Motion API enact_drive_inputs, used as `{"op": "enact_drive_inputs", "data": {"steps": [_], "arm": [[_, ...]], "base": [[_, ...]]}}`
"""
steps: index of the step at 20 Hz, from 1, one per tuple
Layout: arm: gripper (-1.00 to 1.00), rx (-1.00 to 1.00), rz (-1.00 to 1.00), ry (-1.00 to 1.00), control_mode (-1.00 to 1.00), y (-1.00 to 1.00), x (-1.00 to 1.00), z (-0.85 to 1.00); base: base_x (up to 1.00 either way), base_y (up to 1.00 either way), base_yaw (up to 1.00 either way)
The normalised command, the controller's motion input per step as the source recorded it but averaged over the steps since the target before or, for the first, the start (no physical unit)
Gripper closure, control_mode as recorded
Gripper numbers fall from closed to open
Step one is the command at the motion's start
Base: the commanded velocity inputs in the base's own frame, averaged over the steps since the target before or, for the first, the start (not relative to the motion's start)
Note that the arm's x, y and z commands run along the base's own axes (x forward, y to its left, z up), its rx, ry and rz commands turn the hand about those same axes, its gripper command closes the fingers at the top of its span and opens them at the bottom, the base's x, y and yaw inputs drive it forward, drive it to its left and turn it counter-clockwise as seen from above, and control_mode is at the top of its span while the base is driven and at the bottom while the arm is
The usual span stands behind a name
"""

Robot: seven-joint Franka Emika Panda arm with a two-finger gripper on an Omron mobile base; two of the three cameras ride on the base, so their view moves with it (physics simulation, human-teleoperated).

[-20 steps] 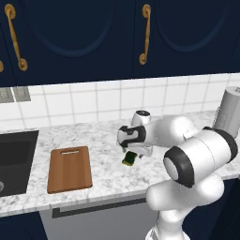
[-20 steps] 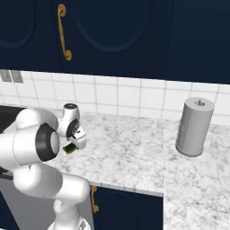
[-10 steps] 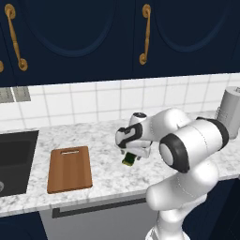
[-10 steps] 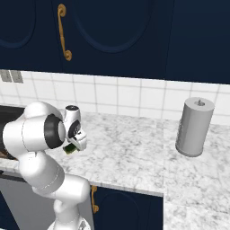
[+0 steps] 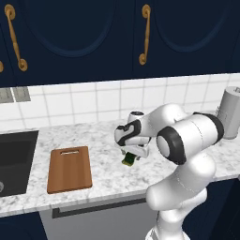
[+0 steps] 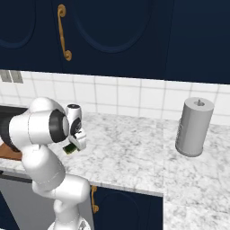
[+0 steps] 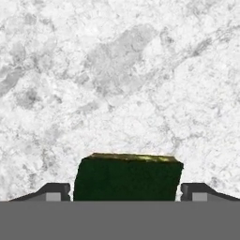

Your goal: Pick up the sponge from the counter and clean the cutting board by briefly scrubbing or pressing down on the cutting board. Once finished, release the sponge.

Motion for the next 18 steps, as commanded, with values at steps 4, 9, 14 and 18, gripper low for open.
{"op": "enact_drive_inputs", "data": {"steps": [4, 9, 14, 18], "arm": [[1.0, 0.0, 0.0, 0.0, -1.0, 0.04, 0.0, -0.62], [1.0, 0.02, 0.0, 0.0, -1.0, 0.0, -0.01, -0.44], [1.0, 0.0, 0.02, -0.16, -1.0, 0.06, -0.5, 0.14], [1.0, 0.01, 0.2, -0.17, -1.0, 0.36, -0.52, 0.57]], "base": [[0.0, 0.0, 0.0], [0.0, 0.0, 0.0], [0.0, 0.0, 0.0], [0.0, 0.0, 0.0]]}}
